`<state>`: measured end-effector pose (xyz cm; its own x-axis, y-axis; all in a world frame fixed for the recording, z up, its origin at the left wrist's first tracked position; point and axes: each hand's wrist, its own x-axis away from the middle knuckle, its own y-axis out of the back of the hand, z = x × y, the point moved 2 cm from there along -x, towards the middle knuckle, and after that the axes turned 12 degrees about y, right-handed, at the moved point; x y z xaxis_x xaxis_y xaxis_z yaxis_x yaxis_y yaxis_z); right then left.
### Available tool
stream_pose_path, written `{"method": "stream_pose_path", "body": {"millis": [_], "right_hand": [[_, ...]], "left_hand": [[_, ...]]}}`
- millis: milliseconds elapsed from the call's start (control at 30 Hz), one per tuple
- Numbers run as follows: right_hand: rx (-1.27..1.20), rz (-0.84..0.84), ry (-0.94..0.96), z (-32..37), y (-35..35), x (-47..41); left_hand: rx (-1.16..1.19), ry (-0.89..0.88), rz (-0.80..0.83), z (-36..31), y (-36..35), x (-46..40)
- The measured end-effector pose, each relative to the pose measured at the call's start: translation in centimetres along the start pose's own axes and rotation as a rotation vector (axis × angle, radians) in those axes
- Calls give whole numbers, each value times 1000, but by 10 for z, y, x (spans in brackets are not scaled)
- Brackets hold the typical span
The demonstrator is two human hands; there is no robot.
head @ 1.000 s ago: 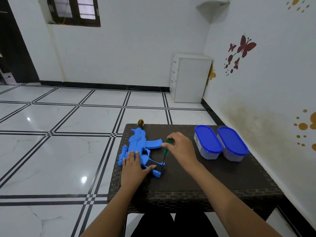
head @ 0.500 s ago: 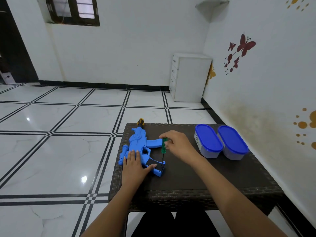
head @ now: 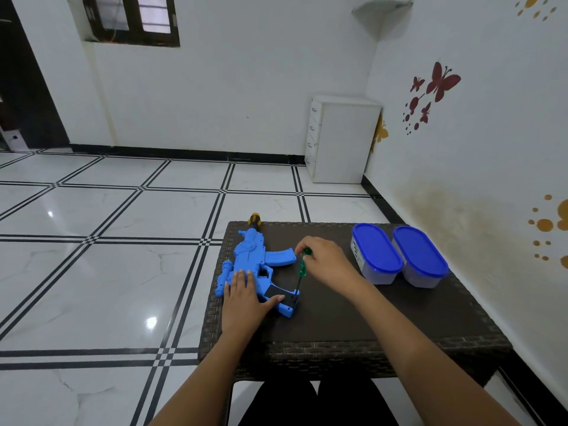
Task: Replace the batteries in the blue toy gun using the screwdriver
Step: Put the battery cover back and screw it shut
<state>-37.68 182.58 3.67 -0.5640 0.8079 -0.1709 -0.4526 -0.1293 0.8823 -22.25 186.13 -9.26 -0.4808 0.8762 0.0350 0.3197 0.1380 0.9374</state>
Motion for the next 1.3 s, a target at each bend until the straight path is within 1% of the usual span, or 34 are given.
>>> {"method": "stream_pose_path", "body": {"millis": [133, 300, 400, 533, 600, 700, 833, 933, 1067, 1200, 1300], "right_hand": [[79, 11, -14, -2, 2, 0], [160, -32, -109, -2, 3, 0], [192, 25, -78, 0, 2, 1], [108, 79, 41, 2, 2, 4], [121, 104, 44, 2, 2, 2], [181, 105, -14, 1, 2, -4], [338, 76, -102, 1, 5, -6], [261, 56, -87, 0, 5, -3], [129, 69, 21, 3, 9, 3], [169, 88, 15, 6, 10, 1], [232, 61, -44, 7, 10, -1]], "left_hand": [[9, -3, -5, 0, 0, 0], [13, -6, -15, 1, 0, 1], [14, -10, -15, 0, 0, 1], [7, -3, -7, 1, -1, 0], [5, -3, -9, 1, -1, 0], [-3, -4, -9, 1, -2, 0], [0, -5, -8, 1, -1, 0], [-8, -7, -10, 0, -1, 0], [-11, -7, -6, 1, -1, 0], [-2, -4, -12, 1, -1, 0], [-3, -8, -20, 1, 0, 1]]}}
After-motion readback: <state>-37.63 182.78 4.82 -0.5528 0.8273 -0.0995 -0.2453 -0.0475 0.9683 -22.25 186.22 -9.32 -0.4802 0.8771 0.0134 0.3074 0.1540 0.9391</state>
